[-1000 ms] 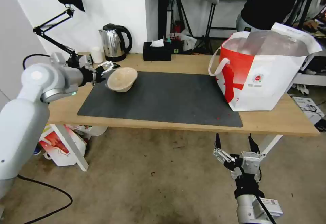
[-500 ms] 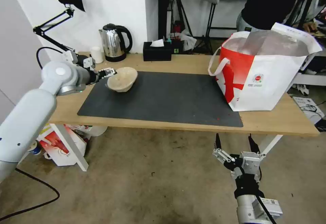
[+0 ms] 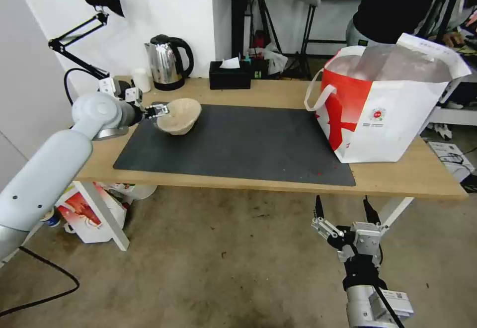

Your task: Pick up the trash from the table and place it into the takeout bag.

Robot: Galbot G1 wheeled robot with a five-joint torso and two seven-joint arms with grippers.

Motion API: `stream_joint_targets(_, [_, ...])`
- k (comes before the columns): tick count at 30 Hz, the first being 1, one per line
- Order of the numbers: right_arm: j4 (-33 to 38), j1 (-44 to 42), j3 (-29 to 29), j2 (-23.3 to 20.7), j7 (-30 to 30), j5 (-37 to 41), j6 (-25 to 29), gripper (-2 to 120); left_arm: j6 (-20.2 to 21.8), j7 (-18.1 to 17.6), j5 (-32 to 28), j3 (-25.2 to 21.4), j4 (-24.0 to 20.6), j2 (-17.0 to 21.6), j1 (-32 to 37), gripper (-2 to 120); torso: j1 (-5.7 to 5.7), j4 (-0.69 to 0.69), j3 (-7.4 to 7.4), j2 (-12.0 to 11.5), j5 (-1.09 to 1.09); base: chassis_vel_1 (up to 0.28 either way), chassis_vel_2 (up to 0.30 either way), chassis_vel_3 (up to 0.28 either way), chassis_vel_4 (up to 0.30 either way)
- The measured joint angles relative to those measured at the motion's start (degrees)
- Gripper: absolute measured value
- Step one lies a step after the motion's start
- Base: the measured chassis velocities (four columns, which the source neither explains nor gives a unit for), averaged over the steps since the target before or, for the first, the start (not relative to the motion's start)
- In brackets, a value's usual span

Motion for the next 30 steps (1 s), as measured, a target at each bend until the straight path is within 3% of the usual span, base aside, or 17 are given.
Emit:
stream_joint_targets(14, [0.0, 0.0, 0.0, 0.0, 0.0, 0.0, 0.0, 100, 0.0, 0.7, 1.4, 3.7, 7.3, -4.4, -2.9, 100, 0.00, 0.00, 0.00, 0.0, 0.00, 0.000, 0.000, 0.000, 0.000])
stream_joint_targets(30, [0.0, 0.0, 0.0, 0.0, 0.0, 0.0, 0.0, 100, 0.0, 1.1, 3.5, 5.9, 10.2, -7.9, -4.0, 100, 0.00, 0.00, 0.00, 0.0, 0.00, 0.000, 0.000, 0.000, 0.000])
